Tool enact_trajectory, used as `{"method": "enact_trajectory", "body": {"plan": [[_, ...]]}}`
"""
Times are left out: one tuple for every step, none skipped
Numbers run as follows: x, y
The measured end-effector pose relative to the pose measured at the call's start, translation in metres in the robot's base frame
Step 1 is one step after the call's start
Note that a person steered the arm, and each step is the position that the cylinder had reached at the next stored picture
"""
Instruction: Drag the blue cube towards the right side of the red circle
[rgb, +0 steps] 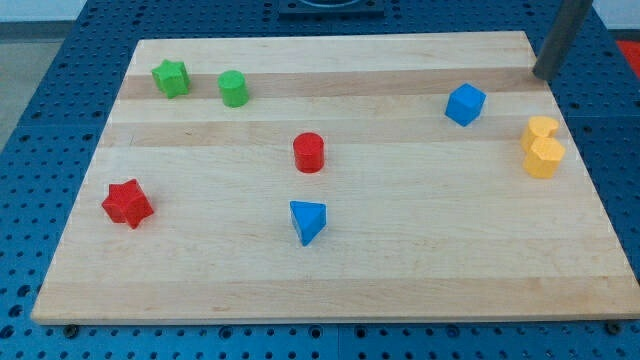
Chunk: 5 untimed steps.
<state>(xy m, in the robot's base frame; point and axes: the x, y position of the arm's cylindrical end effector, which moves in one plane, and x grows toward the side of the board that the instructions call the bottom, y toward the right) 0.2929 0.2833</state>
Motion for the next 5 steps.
{"method": "enact_trajectory", "body": {"plan": [[0.030,-0.042],[0.045,-0.095],[0.046,-0.189],[0.069,-0.226],[0.047,-0.194]]}}
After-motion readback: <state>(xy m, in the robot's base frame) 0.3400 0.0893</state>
